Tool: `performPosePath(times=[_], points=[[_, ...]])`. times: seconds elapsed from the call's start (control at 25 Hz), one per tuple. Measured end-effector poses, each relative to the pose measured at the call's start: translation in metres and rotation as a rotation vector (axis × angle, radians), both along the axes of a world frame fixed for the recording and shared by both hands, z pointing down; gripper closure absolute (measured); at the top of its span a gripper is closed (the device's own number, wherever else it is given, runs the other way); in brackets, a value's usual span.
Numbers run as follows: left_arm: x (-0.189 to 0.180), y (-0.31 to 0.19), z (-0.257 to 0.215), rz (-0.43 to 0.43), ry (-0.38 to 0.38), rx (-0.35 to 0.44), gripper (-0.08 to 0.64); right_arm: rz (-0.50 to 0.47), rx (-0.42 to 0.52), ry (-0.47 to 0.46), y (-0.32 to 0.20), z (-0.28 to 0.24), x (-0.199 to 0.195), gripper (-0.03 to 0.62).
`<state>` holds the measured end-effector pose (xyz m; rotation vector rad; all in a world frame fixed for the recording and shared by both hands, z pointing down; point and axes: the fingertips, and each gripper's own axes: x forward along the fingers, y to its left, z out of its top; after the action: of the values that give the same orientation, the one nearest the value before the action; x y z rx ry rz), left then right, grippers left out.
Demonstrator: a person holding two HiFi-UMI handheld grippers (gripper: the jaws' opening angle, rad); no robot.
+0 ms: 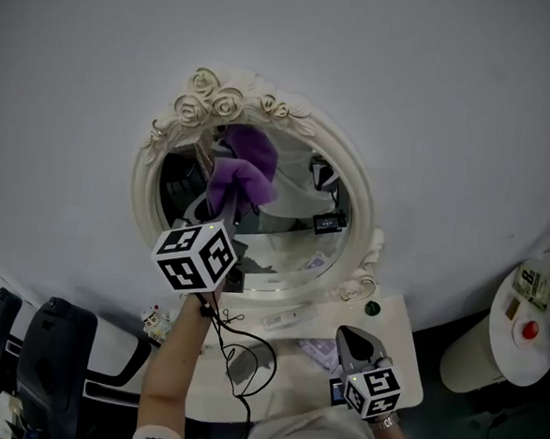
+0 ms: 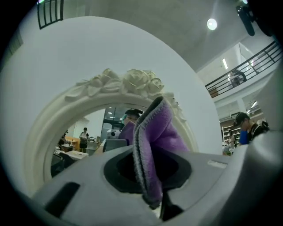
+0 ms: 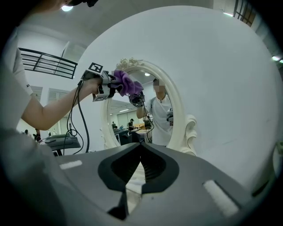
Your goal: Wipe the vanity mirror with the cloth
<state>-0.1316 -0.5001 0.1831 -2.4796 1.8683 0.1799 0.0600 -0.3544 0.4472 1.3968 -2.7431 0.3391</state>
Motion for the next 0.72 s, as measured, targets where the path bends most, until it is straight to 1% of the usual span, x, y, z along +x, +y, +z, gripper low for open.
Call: performPosePath(times=[0.12, 0.24, 0.32, 0.44, 0.56, 0.64, 0.72], points=[[0.035, -0.013, 0.011, 0.045, 0.000, -0.014, 0.505, 0.032, -0.006, -0.003, 0.006, 0.001, 0.009, 0.584], [0.073, -0.030, 0.030, 0.110, 0.026, -0.067, 0.506, 0.088, -0.019, 0.003, 0.011, 0.004, 0.026, 0.584], [0.093, -0.041, 0.041, 0.132, 0.042, -0.098, 0.505, 0.126, -0.029, 0.009, 0.015, 0.006, 0.039, 0.584], [0.112, -0.050, 0.049, 0.138, 0.035, -0.112, 0.505, 0.166, -0.047, 0.006, 0.018, 0.011, 0.056, 0.584], [0.131, -0.054, 0.053, 0.163, 0.020, -0.118, 0.505, 0.207, -0.062, 0.005, 0.020, 0.016, 0.071, 0.584], [0.137, -0.056, 0.053, 0.165, 0.017, -0.115, 0.506, 0.227, -0.068, 0.004, 0.022, 0.018, 0.076, 0.584], [0.135, -0.057, 0.052, 0.157, 0.015, -0.112, 0.505, 0.233, -0.070, 0.002, 0.023, 0.018, 0.077, 0.584]])
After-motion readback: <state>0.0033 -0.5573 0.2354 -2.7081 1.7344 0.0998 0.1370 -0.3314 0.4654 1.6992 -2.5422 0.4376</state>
